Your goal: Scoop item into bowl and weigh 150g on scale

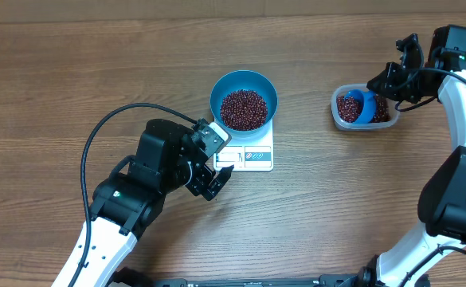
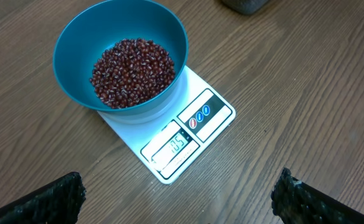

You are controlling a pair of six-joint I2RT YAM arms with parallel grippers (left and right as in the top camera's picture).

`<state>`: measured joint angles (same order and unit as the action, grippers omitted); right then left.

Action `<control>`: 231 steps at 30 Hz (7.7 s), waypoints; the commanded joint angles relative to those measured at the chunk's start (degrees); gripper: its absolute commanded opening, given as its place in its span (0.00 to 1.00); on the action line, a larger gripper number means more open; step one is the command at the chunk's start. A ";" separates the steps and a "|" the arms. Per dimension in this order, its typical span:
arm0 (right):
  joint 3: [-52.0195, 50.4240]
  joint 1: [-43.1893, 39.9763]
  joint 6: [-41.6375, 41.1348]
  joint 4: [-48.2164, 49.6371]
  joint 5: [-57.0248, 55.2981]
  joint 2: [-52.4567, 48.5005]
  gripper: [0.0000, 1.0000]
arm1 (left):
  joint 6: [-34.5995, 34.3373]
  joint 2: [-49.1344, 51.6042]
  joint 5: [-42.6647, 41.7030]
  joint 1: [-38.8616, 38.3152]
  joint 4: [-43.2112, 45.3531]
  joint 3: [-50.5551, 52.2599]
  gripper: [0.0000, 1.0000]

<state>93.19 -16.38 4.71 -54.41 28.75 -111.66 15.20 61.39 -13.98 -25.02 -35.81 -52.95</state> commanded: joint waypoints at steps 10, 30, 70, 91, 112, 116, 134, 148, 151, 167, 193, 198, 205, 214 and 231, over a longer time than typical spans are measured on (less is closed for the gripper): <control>-0.11 -5.44 0.33 -1.03 6.78 0.42 0.04 | 0.46 -0.74 -0.87 0.24 0.00 0.31 1.00; 3.06 -5.55 0.31 -5.95 6.75 7.65 0.04 | 0.46 -0.74 -0.87 0.24 0.00 0.31 0.99; 3.65 8.61 -7.74 1.01 12.70 13.94 0.04 | 0.46 -0.74 -0.87 0.24 0.00 0.31 1.00; 3.65 8.66 -15.47 3.85 21.86 13.92 0.04 | 0.46 -0.70 -0.87 0.24 0.02 0.31 1.00; 3.63 10.25 -22.56 9.03 25.38 13.92 0.04 | 0.46 -0.70 -0.87 0.24 0.00 0.31 1.00; 3.63 10.93 -22.56 9.35 25.35 13.92 0.04 | 0.46 -0.70 -0.87 0.24 0.02 0.31 1.00; 3.63 18.78 -22.51 11.23 16.96 13.92 0.04 | 0.46 -0.70 -0.87 0.24 0.00 0.31 0.99; 3.58 28.04 -19.65 12.83 -1.01 13.60 0.04 | 0.46 -0.70 -0.87 0.24 0.02 0.31 0.99; 3.58 29.66 -19.23 12.81 -4.63 13.49 0.04 | 0.46 -0.70 -0.87 0.24 0.00 0.31 1.00; 3.54 34.27 -18.82 14.75 -12.24 10.19 0.04 | 0.46 -0.70 -0.87 0.24 0.00 0.31 1.00; 3.54 39.91 -5.53 15.32 -17.79 8.22 0.04 | 0.46 -0.68 -0.87 0.24 0.00 0.31 1.00; 3.54 39.95 -4.35 15.32 -17.75 8.22 0.04 | 0.46 -0.68 -0.87 0.24 0.00 0.31 1.00; 3.54 40.50 -2.29 15.28 -17.31 8.22 0.04 | 0.46 -0.68 -0.87 0.24 0.00 0.31 1.00; 3.54 40.76 -1.40 15.15 -17.16 8.17 0.04 | 0.46 -0.66 -0.87 0.24 0.00 0.31 0.99; 3.54 40.76 -1.40 15.04 -17.14 8.11 0.04 | 0.46 -0.66 -0.87 0.24 0.00 0.31 1.00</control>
<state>94.83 24.10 3.01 -39.72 11.57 -104.01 15.20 61.39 -13.98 -25.02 -35.81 -52.95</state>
